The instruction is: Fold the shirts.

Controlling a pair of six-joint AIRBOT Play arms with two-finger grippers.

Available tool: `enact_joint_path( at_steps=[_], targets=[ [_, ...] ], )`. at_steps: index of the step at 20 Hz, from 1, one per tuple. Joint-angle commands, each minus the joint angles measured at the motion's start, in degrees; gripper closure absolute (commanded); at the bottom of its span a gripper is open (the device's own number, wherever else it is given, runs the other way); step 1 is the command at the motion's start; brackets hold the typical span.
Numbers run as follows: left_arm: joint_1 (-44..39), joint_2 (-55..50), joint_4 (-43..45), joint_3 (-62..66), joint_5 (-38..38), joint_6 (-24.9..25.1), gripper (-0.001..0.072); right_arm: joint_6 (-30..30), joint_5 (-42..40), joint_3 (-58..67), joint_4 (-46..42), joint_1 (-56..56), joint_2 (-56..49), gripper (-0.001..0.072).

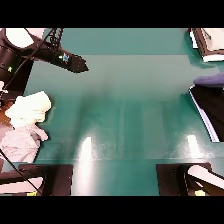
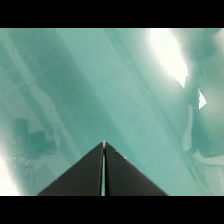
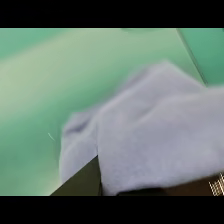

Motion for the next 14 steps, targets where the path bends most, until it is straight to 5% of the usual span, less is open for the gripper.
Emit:
enact_joint_path(
  at_steps=[1, 4, 5, 7, 8, 11, 14],
  targets=[
    [0.0, 0.0, 0.3, 0.0, -0.3, 0.2, 0.0682, 4.7, 7.4, -3.1, -12.7, -0.9, 1.2, 0.0698],
    [0.0, 0.0, 0.5, 0.0, -1.0, 1.6, 0.0682, 6.5, 8.3, -10.7, -24.1, -0.9, 3.7, 0.0688],
    [0.0, 0.0, 0.5, 0.0, -1.1, 2.0, 0.0682, 7.2, 8.1, -13.0, -28.8, -0.9, 4.7, 0.0554],
    [0.0, 0.0, 0.5, 0.0, -1.2, 2.8, 0.0682, 8.3, 7.3, -16.6, -35.9, -1.0, 6.3, 0.0131],
    [0.0, 0.0, 0.5, 0.0, -1.2, 2.8, 0.0682, 9.5, 7.1, -17.8, -38.2, -1.0, 7.1, 0.0073],
    [0.0, 0.0, 0.4, 0.0, -1.1, 2.7, 0.0682, 12.4, 6.8, -18.1, -37.5, -0.7, 8.1, 0.0075],
    [0.0, 0.0, 0.5, 0.0, -0.4, 2.7, 0.0682, 14.4, 7.7, -16.4, -23.2, 2.2, 8.6, 0.0084]
  ],
)
